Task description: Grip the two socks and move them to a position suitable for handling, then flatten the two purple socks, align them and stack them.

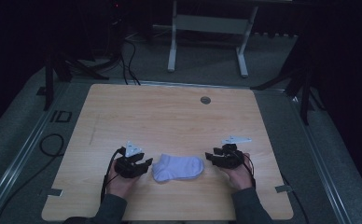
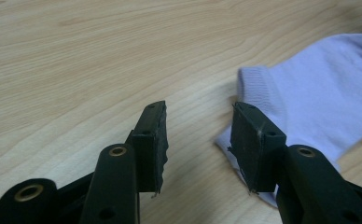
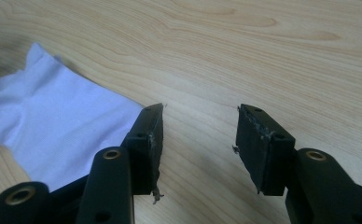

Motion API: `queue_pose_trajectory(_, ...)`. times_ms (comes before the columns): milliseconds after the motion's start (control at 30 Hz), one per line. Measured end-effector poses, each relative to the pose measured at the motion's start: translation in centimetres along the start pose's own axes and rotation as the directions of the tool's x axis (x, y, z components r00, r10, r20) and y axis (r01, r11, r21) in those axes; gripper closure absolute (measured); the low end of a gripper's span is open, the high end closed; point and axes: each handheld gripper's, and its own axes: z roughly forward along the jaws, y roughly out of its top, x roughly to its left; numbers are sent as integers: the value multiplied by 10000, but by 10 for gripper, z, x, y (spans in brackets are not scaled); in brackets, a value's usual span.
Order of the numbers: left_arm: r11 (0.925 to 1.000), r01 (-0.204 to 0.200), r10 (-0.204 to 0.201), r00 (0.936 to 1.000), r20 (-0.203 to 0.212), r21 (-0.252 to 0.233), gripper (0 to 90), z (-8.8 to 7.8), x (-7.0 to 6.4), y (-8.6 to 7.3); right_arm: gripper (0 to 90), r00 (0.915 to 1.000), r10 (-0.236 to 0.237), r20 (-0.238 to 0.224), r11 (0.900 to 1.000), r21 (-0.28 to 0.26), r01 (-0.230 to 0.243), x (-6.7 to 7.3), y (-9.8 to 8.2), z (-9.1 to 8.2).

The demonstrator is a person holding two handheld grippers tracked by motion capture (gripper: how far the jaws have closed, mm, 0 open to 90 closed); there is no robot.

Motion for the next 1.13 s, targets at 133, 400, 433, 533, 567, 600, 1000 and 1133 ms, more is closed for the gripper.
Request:
queue_pose_trajectory(133,10000,42,-42,10000,-32,-27,557,1,2,1,510,10000,40,41,10000,-17,-40,-2,-1,-1)
queue_pose_trajectory(400,10000,-81,81,10000,9,12,557,2,1,1,515,9996,210,163,9997,-100,-209,-7,-2,-5)
queue_pose_trajectory(433,10000,-88,88,10000,10,21,557,2,1,1,515,9996,200,193,9998,-101,-198,-8,-2,-6)
queue_pose_trajectory(533,10000,-88,88,10000,-19,-16,556,2,1,1,516,9994,260,234,9995,-202,-255,-9,-1,-8)
queue_pose_trajectory(567,10000,-90,90,10000,-41,-9,556,2,1,1,516,9992,314,257,9993,-217,-309,-10,-2,-9)
queue_pose_trajectory(600,10000,-81,81,9999,-70,-19,556,3,1,0,517,9991,326,265,9992,-235,-319,-12,-2,-9)
queue_pose_trajectory(1000,9996,250,-242,9978,-615,119,549,14,13,1,513,9957,753,544,9968,-324,-736,-25,-8,-11)
queue_pose_trajectory(1133,9988,466,-454,9957,-812,132,541,18,17,1,496,9934,663,937,9975,-308,-637,-29,-8,-12)
